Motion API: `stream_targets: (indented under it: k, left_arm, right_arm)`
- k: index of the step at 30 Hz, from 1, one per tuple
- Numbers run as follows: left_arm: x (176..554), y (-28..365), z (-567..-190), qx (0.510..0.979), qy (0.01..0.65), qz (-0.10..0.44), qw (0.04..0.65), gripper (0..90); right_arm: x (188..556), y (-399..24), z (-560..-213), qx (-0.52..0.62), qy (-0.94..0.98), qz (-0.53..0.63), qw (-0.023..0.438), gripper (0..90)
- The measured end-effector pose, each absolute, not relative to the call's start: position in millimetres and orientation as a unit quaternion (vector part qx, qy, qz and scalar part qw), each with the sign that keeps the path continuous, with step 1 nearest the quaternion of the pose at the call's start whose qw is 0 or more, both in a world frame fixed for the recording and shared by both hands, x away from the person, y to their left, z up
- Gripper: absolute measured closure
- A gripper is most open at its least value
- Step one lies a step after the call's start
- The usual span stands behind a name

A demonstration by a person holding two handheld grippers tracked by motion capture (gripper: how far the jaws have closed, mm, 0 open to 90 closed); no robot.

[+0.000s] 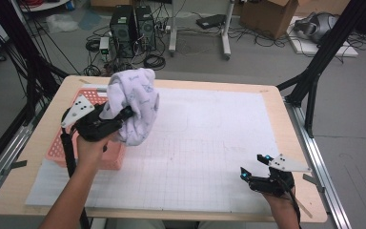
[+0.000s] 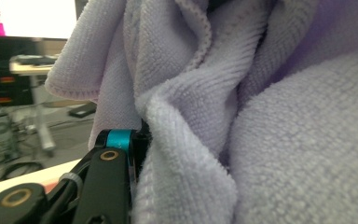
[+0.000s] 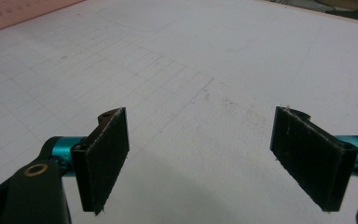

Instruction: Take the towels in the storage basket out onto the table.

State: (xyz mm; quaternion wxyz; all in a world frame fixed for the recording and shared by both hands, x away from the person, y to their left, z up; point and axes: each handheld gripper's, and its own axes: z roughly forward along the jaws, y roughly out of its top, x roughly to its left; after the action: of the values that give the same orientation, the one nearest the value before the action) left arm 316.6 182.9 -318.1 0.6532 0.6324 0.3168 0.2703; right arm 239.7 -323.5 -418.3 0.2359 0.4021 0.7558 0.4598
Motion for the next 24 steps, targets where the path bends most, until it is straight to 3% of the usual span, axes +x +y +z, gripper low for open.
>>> stream_targets:
  k: [15,24]
  left_arm:
    - [313,83,-339,0.678,0.267,0.207,0.652,52.1]
    - [328,50,-363,0.690,0.274,0.178,0.645,51.7]
  right_arm:
    - [243,-330,-421,0.408,0.754,0.460,0.233,18.3]
    - [244,-336,-422,0.415,0.752,0.457,0.232,18.3]
